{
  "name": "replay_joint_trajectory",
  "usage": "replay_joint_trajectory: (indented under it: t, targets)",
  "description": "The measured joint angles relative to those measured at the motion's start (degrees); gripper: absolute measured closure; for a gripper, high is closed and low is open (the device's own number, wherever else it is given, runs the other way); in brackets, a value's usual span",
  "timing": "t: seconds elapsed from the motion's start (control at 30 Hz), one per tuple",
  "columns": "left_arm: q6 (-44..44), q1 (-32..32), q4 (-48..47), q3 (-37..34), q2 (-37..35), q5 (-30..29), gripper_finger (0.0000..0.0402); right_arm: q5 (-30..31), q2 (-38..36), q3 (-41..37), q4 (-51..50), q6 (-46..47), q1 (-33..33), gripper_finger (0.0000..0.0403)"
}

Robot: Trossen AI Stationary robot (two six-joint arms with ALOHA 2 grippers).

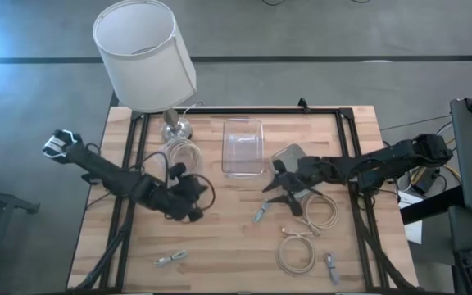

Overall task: Pick & Place USB Port
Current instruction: Put the blue charger cable into the transparent bin

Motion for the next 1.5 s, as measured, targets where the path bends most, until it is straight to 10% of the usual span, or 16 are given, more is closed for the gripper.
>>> replay_joint_trajectory:
  t: [0.63, 1.5]
  targets:
    - [8.30, -1.89, 8.99, -6.34, 0.32, 0.36, 0.0267, 0.02, 0.00, -0.01, 0.04, 0.22, 0.94, 0.0236]
    - [9.83, -1.89, 11.15, -6.70, 0.34, 1.40, 0.0262, 0.02, 0.00, -0.01, 0.06, 0.33, 0.94, 0.0236]
